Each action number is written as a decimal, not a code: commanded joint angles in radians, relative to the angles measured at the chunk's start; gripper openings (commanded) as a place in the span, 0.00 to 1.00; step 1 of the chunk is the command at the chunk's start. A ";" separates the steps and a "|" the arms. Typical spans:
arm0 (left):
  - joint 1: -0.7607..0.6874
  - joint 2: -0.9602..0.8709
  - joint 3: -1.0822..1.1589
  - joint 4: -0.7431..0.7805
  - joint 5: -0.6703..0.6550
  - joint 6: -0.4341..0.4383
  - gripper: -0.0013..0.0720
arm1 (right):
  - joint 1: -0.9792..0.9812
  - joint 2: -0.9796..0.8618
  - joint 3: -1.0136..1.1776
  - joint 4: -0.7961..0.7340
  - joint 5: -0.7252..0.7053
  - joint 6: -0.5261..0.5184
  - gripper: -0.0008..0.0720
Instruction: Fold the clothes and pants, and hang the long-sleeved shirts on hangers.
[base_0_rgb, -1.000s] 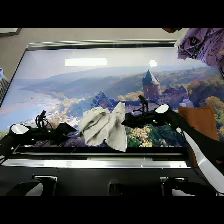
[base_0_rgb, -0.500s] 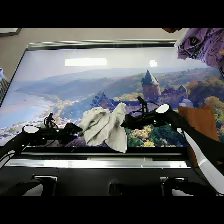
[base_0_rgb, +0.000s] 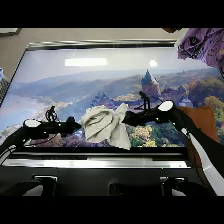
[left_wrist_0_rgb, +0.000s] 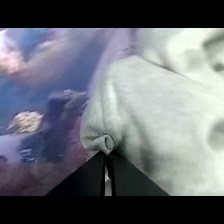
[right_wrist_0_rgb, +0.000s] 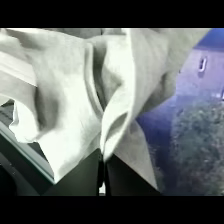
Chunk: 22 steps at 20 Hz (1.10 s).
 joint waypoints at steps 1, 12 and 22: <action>0.040 0.072 0.133 0.186 -0.065 -0.095 0.03 | 0.000 0.058 0.138 -0.250 0.013 0.155 0.06; 0.401 0.401 0.970 0.517 -0.338 -0.243 0.04 | 0.001 0.270 1.013 -0.642 0.191 0.288 0.06; 0.467 0.632 1.054 0.846 -0.437 -0.381 0.04 | 0.001 0.517 1.052 -0.795 0.230 0.472 0.06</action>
